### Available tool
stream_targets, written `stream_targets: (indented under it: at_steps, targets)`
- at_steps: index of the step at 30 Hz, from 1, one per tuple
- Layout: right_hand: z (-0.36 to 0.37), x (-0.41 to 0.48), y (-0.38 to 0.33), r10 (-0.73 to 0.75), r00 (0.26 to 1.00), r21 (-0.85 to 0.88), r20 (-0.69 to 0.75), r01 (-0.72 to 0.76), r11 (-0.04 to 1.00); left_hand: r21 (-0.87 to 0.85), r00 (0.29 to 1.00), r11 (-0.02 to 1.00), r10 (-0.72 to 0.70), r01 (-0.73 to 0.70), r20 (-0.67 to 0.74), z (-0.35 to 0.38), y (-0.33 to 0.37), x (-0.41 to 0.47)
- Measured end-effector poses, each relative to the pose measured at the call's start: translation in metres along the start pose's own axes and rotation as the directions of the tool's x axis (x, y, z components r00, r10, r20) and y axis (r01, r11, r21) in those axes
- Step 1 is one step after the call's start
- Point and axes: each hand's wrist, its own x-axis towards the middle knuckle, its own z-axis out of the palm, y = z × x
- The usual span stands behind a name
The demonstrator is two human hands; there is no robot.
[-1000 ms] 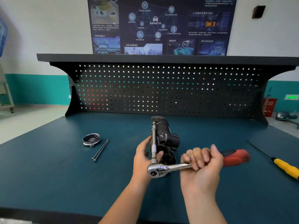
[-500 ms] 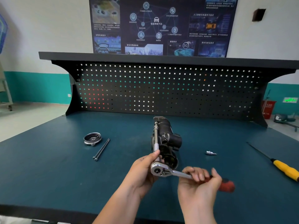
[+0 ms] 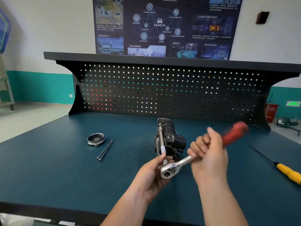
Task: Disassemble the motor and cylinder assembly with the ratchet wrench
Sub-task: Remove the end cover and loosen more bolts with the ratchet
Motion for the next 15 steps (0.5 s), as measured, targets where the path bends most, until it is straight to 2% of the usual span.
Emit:
stream_targets:
  at_steps: [2,5,8,11,15]
  targets:
    - [0.019,0.003,-0.007,0.006,0.986,-0.209,0.164,0.029,0.977,0.066,1.0,0.998,0.009,-0.009,0.0,0.003,0.002,0.001]
    - [0.044,0.003,-0.006,0.121,0.916,-0.5,0.384,0.096,0.861,0.126,0.998,0.991,0.052,-0.048,-0.029,0.008,0.004,0.005]
    - [0.053,-0.001,0.002,0.211,0.84,-0.626,0.499,0.181,0.759,0.101,0.991,0.992,0.09,-0.08,-0.097,0.01,0.003,0.01]
    - [0.047,0.0,0.001,0.22,0.847,-0.579,0.483,0.121,0.806,0.037,0.988,0.995,0.096,-0.092,-0.122,0.012,0.001,0.009]
    - [0.021,0.007,-0.006,0.136,0.916,-0.256,0.376,-0.039,0.966,-0.076,0.99,0.995,0.051,-0.061,-0.134,0.019,-0.001,0.008]
